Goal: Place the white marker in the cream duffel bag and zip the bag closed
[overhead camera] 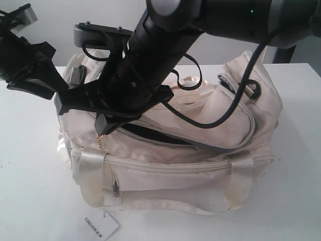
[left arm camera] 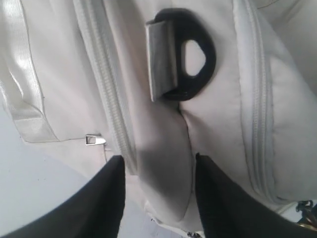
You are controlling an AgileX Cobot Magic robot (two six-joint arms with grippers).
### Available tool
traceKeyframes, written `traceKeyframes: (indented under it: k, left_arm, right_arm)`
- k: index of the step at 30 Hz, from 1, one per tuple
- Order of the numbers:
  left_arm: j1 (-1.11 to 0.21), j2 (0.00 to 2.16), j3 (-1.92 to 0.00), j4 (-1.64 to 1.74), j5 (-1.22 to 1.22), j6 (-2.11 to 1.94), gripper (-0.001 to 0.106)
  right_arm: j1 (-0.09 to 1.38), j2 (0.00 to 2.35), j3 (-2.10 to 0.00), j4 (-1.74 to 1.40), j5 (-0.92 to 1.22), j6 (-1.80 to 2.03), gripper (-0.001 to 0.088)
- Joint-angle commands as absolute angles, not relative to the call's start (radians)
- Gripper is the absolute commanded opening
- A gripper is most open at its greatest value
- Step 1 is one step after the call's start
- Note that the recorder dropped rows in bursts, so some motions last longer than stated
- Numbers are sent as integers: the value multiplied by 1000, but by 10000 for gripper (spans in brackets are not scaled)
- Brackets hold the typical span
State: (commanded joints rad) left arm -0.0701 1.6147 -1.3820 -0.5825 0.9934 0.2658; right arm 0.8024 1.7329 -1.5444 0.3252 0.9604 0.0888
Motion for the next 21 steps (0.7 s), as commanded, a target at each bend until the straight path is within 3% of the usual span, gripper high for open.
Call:
traceKeyframes:
  k: [21]
  left_arm:
    - [-70,1595,-1286,-740,985,386,498]
  right_arm:
    - [802,1733,-1544,325,958,89,0]
